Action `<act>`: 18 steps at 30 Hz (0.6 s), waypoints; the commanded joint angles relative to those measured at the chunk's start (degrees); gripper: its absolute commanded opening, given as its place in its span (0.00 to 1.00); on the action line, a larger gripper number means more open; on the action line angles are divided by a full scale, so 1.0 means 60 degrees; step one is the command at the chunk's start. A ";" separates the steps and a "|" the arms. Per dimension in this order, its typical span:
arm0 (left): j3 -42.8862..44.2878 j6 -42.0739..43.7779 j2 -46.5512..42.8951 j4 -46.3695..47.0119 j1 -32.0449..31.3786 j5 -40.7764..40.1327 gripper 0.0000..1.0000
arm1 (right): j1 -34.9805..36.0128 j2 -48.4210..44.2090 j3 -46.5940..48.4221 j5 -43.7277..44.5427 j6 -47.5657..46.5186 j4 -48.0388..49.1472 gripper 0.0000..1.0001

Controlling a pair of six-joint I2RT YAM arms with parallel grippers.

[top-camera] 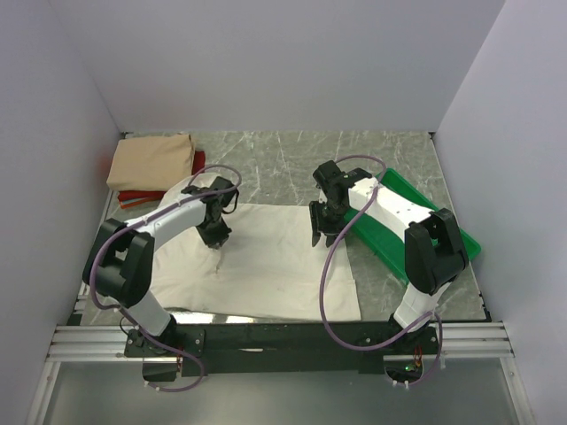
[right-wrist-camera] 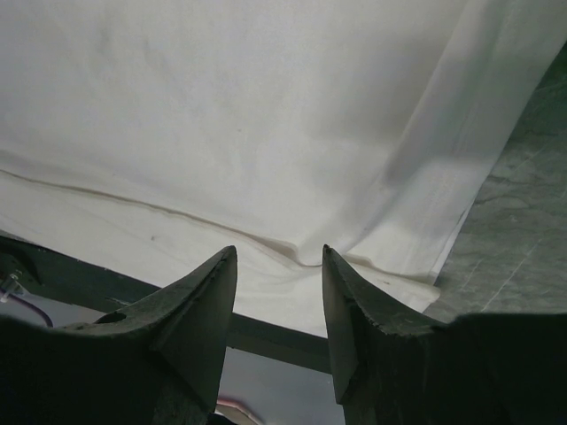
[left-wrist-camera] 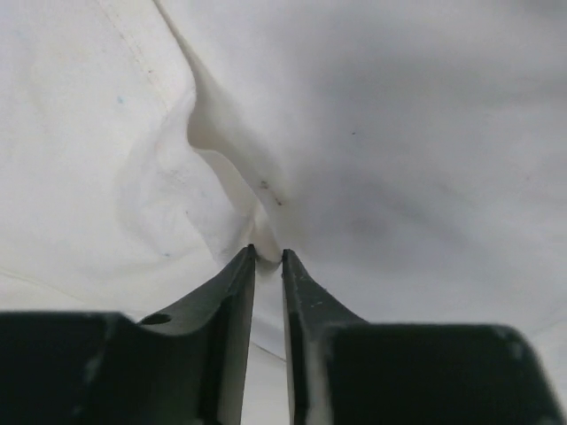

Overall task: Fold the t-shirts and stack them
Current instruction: Fold the tshirt

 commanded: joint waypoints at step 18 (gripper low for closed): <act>-0.0477 0.0476 -0.3356 -0.1060 0.3806 0.1291 0.73 | -0.0046 -0.0035 0.0109 0.0251 -0.0412 0.0096 0.50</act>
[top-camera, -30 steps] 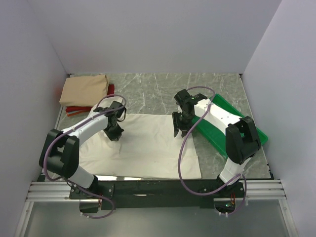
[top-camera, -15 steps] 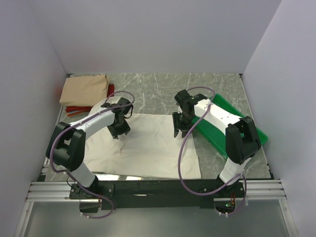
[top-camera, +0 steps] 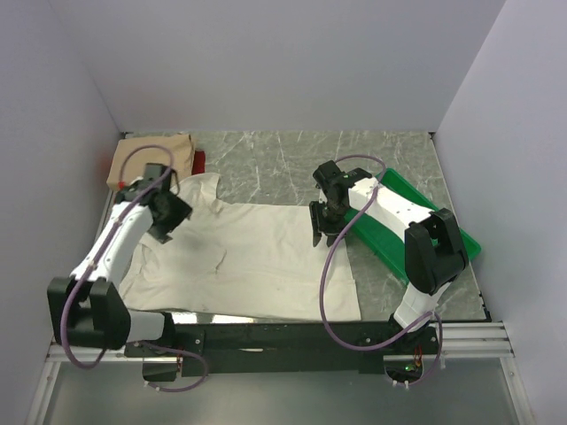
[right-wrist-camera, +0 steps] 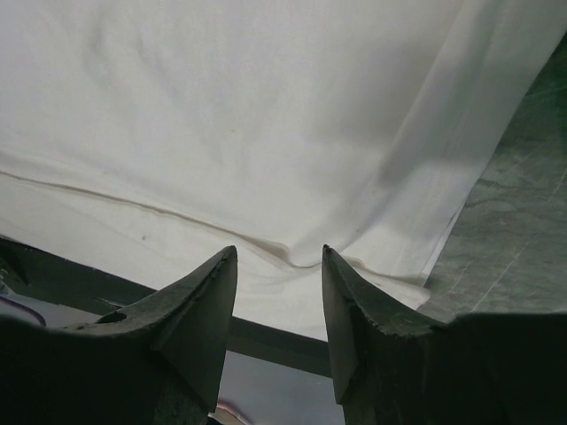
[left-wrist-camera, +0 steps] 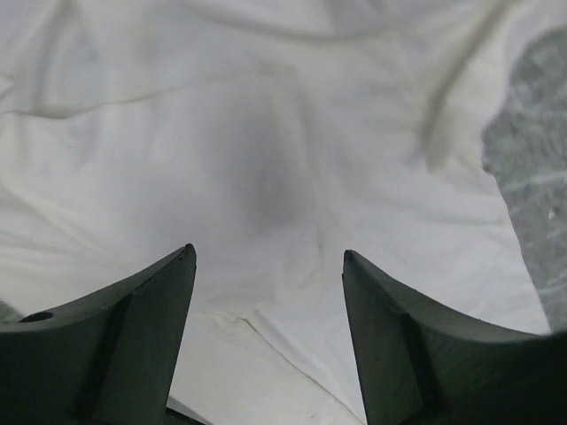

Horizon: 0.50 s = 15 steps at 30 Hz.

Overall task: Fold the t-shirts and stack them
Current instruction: Fold the tshirt

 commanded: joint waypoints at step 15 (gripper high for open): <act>-0.1723 0.0507 0.0036 0.3246 0.2078 0.3085 0.73 | 0.0174 0.0678 -0.0525 0.0929 -0.0092 0.1114 0.48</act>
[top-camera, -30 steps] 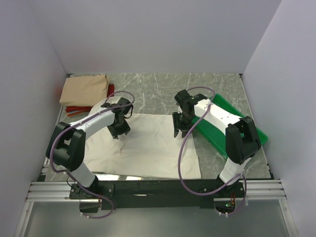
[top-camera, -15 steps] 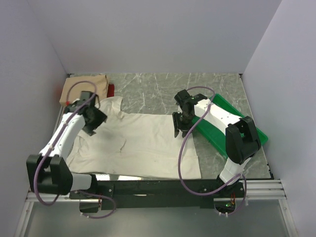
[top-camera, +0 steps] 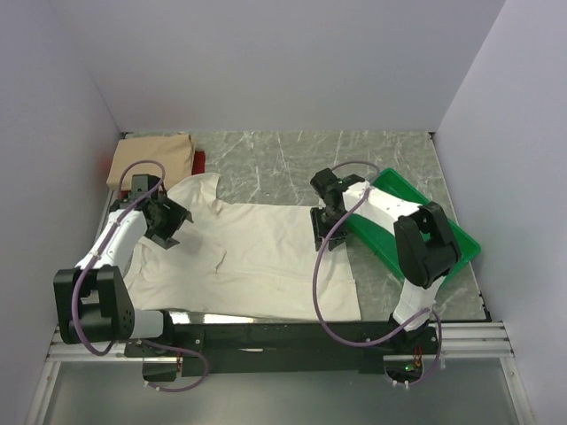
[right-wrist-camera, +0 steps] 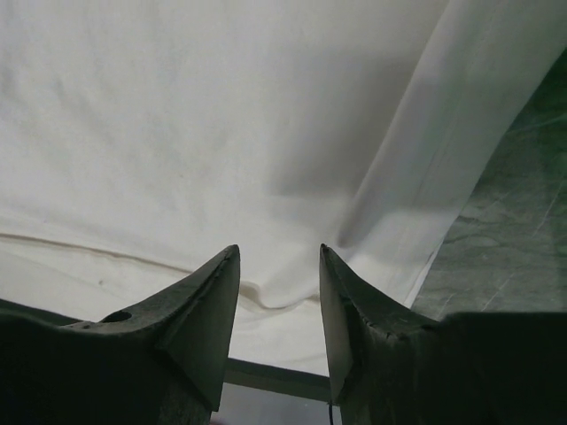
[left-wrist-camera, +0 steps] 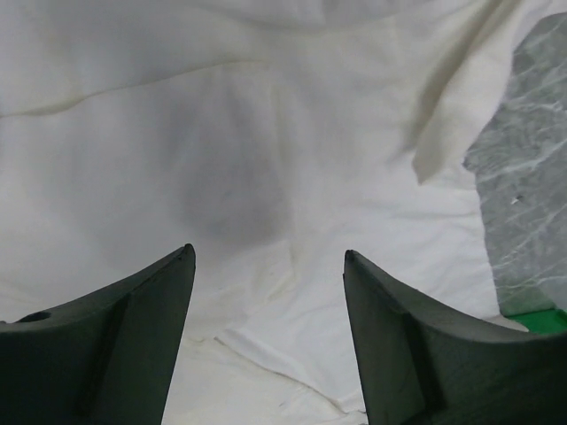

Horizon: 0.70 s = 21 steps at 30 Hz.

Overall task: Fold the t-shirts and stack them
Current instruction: Fold the tshirt

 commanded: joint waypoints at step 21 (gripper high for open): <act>-0.2391 -0.1310 -0.0057 0.1021 0.1144 -0.0377 0.80 | 0.0844 0.0718 -0.0911 0.0442 0.0315 0.0199 0.47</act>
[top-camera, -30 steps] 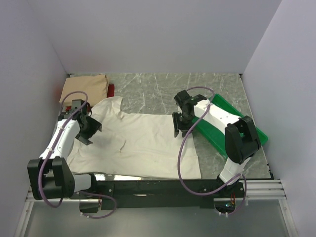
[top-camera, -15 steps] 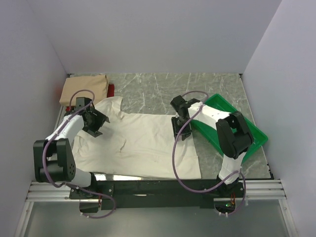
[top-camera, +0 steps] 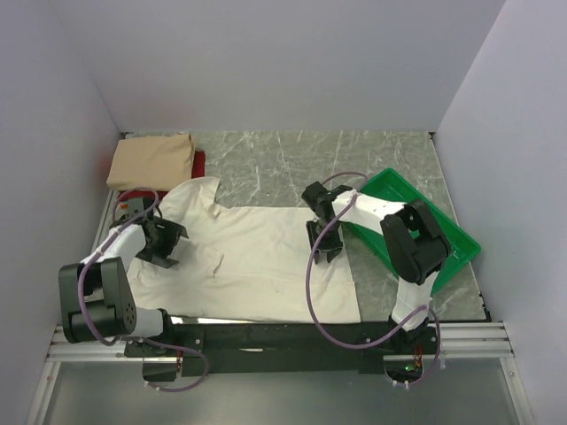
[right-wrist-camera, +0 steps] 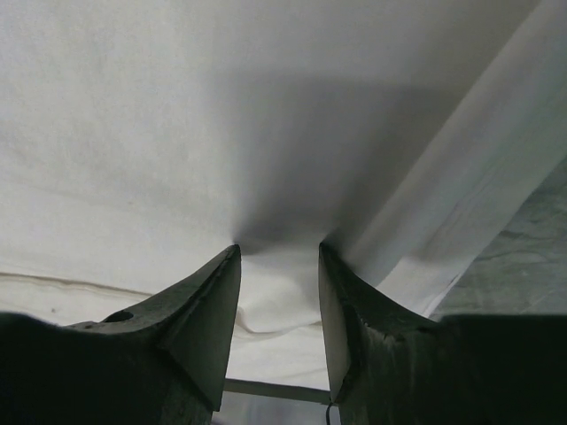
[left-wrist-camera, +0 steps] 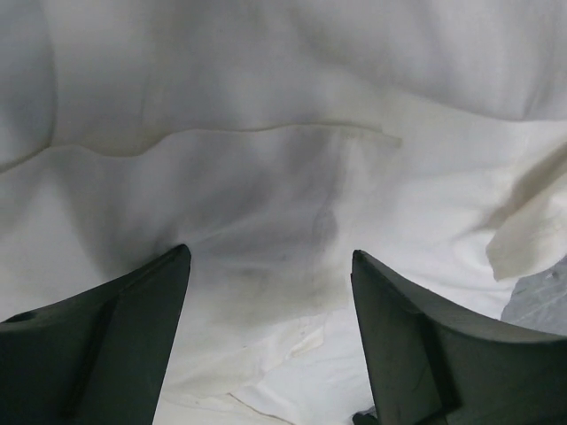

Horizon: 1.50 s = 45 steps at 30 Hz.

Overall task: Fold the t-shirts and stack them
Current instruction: Fold the tshirt

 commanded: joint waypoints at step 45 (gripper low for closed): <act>0.6806 0.2364 0.2764 -0.0614 -0.2553 -0.1849 0.78 | -0.1207 0.0553 0.2929 0.3256 -0.0149 -0.0269 0.51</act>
